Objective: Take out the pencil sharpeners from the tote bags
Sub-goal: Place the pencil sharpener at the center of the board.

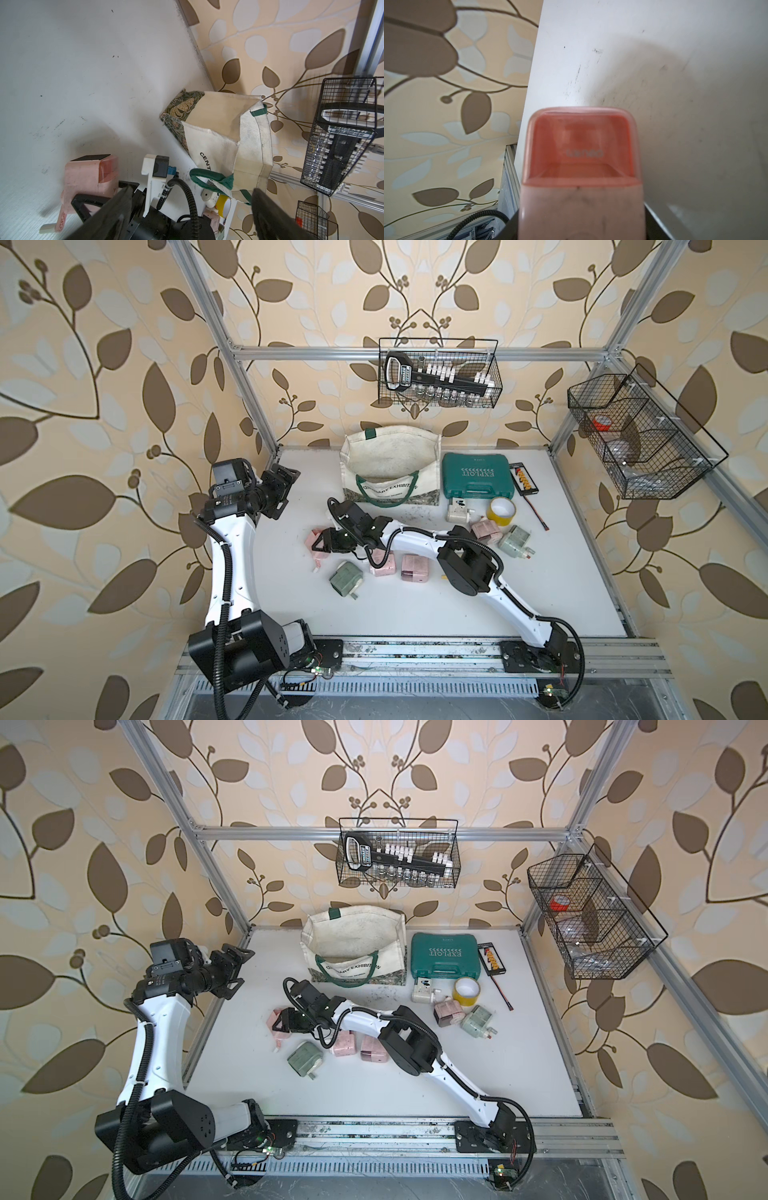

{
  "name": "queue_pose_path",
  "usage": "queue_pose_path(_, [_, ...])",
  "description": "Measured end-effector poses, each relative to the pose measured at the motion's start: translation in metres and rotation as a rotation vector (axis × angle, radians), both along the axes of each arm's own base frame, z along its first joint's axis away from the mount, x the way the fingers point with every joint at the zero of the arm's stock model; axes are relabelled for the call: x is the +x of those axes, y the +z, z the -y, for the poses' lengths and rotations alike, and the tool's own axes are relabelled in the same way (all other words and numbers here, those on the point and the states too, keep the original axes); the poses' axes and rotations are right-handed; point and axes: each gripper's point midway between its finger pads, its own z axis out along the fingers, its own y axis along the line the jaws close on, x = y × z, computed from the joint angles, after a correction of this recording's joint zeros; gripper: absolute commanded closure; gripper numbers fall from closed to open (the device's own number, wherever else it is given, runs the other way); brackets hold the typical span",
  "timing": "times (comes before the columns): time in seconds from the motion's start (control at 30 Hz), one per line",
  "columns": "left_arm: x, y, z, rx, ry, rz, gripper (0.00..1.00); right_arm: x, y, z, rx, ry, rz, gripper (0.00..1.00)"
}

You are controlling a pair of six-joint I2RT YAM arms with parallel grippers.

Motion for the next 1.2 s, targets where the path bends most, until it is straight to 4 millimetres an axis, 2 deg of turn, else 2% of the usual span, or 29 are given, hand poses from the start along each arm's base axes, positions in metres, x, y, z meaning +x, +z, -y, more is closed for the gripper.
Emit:
queue_pose_path(0.33, [0.003, 0.005, 0.003, -0.010, -0.017, 0.025, 0.10, 0.003, -0.002, 0.002, -0.011, -0.015, 0.008, 0.42])
queue_pose_path(0.47, [0.003, 0.005, 0.004, -0.016, -0.025, 0.031, 0.11, 0.005, -0.007, 0.006, -0.037, -0.029, 0.014, 0.26])
queue_pose_path(0.67, [0.003, -0.004, 0.006, -0.033, -0.027, 0.019, 0.11, 0.010, -0.005, 0.008, -0.044, -0.038, 0.032, 0.23])
queue_pose_path(0.87, [0.003, -0.003, 0.006, -0.040, -0.023, 0.020, 0.11, 0.017, -0.003, 0.014, -0.063, -0.050, 0.056, 0.14])
queue_pose_path(1.2, [0.004, -0.003, 0.006, -0.041, -0.023, 0.020, 0.11, 0.027, -0.003, 0.029, -0.117, -0.065, 0.084, 0.14])
